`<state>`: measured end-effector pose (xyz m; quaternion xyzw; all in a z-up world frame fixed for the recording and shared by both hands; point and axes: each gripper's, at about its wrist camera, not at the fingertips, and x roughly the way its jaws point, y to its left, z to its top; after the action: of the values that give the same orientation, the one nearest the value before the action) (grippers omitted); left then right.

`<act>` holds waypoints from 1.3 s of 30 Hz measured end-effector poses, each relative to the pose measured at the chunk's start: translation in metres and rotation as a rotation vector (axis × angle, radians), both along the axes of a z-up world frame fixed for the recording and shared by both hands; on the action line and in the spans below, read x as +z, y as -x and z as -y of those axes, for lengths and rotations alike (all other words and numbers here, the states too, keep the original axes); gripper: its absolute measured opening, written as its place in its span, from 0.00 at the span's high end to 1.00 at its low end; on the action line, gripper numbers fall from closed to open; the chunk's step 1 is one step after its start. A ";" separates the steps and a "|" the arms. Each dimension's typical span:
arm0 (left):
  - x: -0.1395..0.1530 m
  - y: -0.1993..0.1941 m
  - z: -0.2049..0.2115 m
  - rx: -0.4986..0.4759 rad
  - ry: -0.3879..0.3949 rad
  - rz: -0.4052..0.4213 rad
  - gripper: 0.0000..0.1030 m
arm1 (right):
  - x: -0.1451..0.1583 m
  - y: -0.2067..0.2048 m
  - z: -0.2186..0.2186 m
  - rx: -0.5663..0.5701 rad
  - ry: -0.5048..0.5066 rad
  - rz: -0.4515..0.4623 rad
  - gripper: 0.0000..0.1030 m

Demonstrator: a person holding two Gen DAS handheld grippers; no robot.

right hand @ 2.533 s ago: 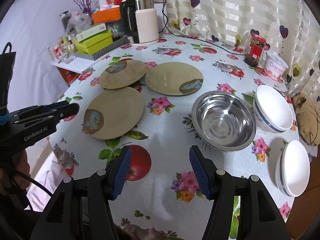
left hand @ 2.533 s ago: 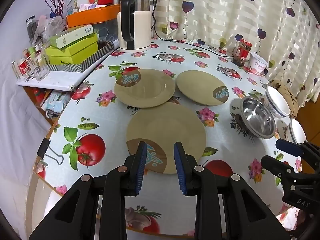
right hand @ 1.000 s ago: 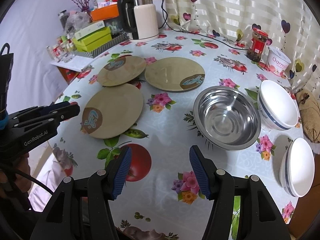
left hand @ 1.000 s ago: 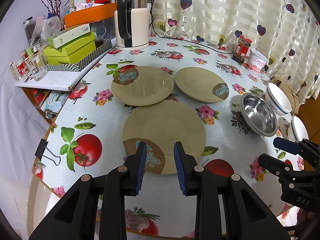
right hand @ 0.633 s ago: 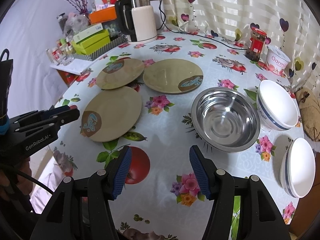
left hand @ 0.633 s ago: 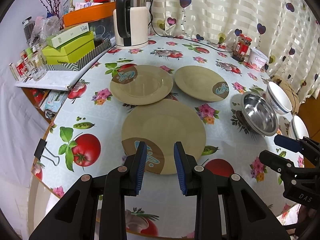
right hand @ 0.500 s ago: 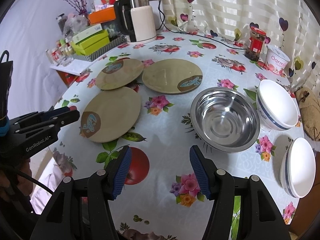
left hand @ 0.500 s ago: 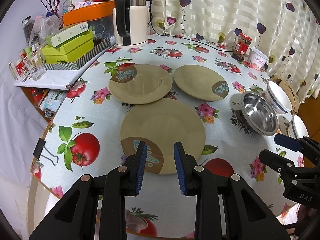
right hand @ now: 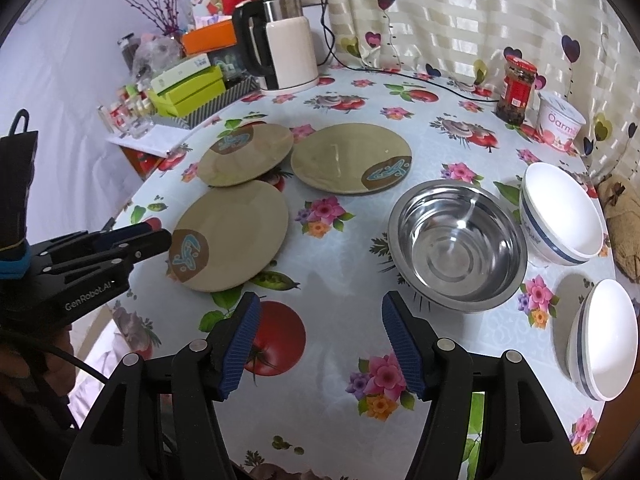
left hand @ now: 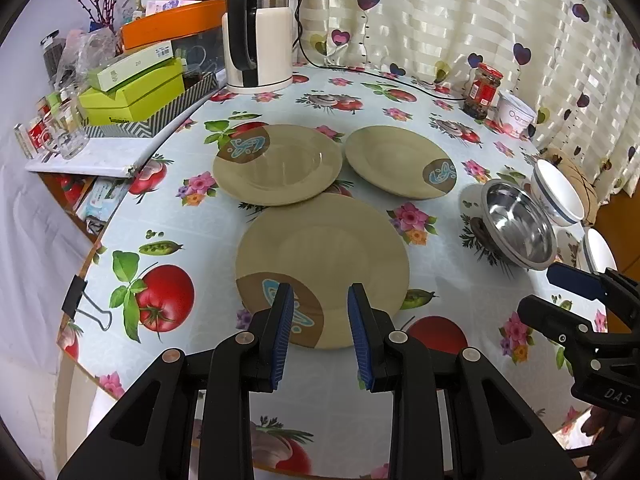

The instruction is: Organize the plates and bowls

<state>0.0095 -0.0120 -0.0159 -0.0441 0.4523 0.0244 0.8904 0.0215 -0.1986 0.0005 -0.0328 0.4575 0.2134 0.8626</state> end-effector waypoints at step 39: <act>-0.008 -0.019 -0.013 0.015 0.065 -0.023 0.72 | -0.006 -0.017 0.002 -0.015 0.000 -0.029 0.38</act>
<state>0.0285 0.0005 -0.0239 -0.0761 0.4629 0.0168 0.8830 0.0387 -0.2009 -0.0053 -0.0263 0.4701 0.2074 0.8575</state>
